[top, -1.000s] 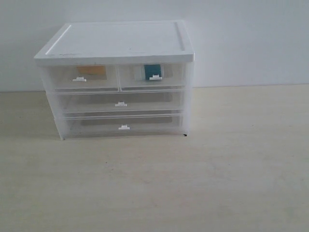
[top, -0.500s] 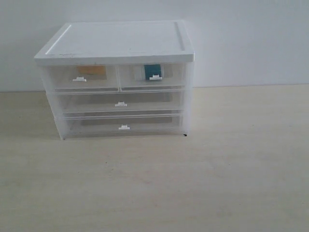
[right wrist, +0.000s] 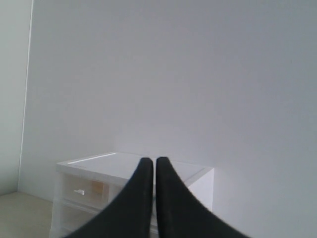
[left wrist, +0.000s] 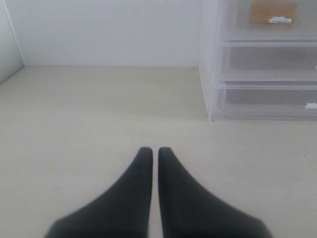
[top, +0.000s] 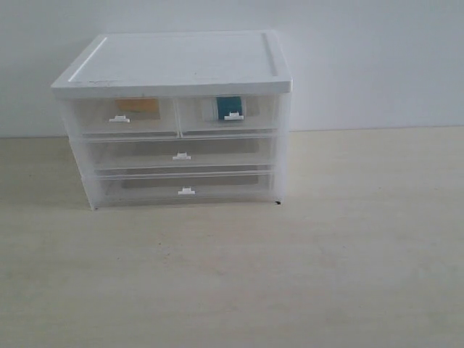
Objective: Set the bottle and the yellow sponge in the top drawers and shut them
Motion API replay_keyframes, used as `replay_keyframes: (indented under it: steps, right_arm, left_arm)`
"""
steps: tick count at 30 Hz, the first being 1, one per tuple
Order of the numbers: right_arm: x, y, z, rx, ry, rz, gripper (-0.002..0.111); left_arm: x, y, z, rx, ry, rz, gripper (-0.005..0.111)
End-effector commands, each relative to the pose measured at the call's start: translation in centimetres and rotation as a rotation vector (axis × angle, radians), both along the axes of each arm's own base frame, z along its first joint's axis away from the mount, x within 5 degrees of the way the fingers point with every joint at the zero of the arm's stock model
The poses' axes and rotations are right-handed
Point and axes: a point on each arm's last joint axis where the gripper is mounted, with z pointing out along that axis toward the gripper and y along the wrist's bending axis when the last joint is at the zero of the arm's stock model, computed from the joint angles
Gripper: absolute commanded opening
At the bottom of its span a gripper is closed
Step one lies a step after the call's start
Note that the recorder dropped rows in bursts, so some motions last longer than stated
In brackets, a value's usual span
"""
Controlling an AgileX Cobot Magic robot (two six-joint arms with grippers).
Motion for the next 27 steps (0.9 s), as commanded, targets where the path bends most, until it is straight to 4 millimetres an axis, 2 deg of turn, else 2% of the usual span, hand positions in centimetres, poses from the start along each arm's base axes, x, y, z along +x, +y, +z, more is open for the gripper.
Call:
replay_keyframes:
  steps: [1, 16, 20, 24, 27]
  right_arm:
    - [-0.1, 0.0, 0.0, 0.004, -0.004, -0.001, 0.000]
    - [0.0, -0.1, -0.2, -0.042, -0.021, -0.026, 0.000]
    - [0.6, 0.0, -1.8, -0.088, 0.009, -0.069, 0.000]
    - [1.4, -0.6, -3.7, -0.041, 0.091, -0.184, 0.000]
    - [1.7, -0.8, -4.7, -0.069, 0.100, -0.256, 0.000]
  left_arm:
    - [0.0, 0.0, -0.1, 0.003, -0.002, 0.002, 0.004]
    - [0.0, 0.0, -0.1, 0.003, -0.002, 0.002, 0.004]
    - [0.0, 0.0, -0.1, 0.003, -0.002, 0.002, 0.004]
    - [0.0, 0.0, -0.1, 0.003, 0.001, 0.002, 0.004]
    - [0.0, 0.0, -0.1, 0.003, 0.001, 0.002, 0.004]
